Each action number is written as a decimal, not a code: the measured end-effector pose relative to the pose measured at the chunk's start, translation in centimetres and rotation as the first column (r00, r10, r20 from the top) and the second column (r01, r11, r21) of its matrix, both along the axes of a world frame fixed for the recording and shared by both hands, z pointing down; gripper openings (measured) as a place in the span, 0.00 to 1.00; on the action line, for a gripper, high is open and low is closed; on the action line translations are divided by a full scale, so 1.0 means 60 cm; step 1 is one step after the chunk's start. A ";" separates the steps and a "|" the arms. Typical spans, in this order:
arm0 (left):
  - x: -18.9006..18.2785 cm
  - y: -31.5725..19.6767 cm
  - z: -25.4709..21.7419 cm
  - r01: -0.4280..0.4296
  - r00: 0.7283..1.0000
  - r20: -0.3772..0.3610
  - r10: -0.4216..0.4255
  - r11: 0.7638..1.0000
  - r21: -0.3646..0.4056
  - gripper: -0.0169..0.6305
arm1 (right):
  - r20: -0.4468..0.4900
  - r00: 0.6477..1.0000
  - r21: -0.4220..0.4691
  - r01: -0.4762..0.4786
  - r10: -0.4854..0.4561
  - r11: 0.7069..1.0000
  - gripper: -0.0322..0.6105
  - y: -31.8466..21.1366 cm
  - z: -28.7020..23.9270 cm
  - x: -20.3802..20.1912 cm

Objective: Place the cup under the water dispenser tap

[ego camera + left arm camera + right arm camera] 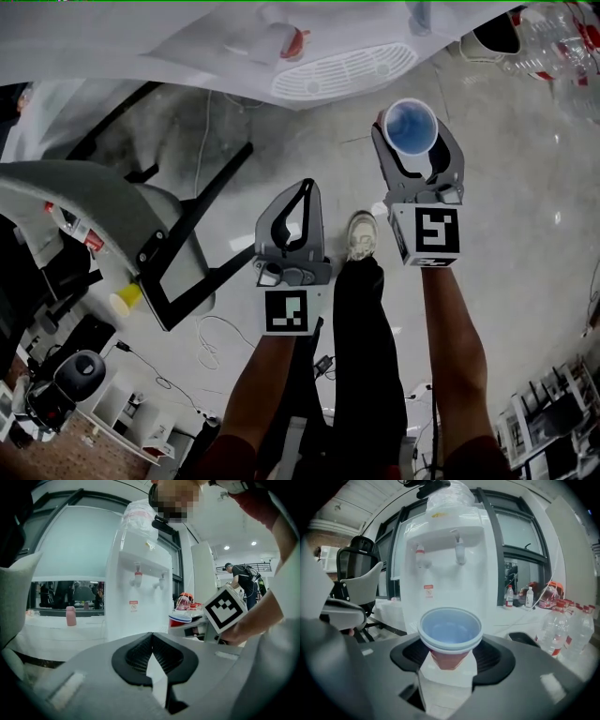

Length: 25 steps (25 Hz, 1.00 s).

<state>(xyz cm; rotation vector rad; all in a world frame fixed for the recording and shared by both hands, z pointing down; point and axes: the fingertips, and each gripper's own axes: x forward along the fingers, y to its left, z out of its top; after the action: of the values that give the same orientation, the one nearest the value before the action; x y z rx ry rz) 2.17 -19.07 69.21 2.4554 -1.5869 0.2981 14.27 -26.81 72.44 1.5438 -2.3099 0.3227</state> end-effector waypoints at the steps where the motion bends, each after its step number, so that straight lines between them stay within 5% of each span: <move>1: 0.002 -0.001 0.000 0.002 1.000 -0.001 -0.002 1.000 -0.002 0.03 | -0.001 1.000 0.010 0.003 -0.003 1.000 0.49 -0.014 -0.006 -0.001; 10: 0.003 -0.009 -0.004 0.014 1.000 0.004 -0.014 1.000 0.000 0.03 | -0.025 0.999 0.038 0.040 -0.039 0.998 0.49 -0.114 -0.001 -0.010; 25: 0.002 -0.003 -0.009 0.019 1.000 0.010 -0.019 1.000 -0.005 0.03 | -0.043 0.999 -0.011 0.030 -0.030 0.999 0.54 -0.147 0.026 -0.019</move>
<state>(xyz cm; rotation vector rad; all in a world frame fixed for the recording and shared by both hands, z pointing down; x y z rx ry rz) 2.30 -19.26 68.64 2.4373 -1.6108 0.3116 13.15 -35.61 74.02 1.4951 -2.2920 0.2907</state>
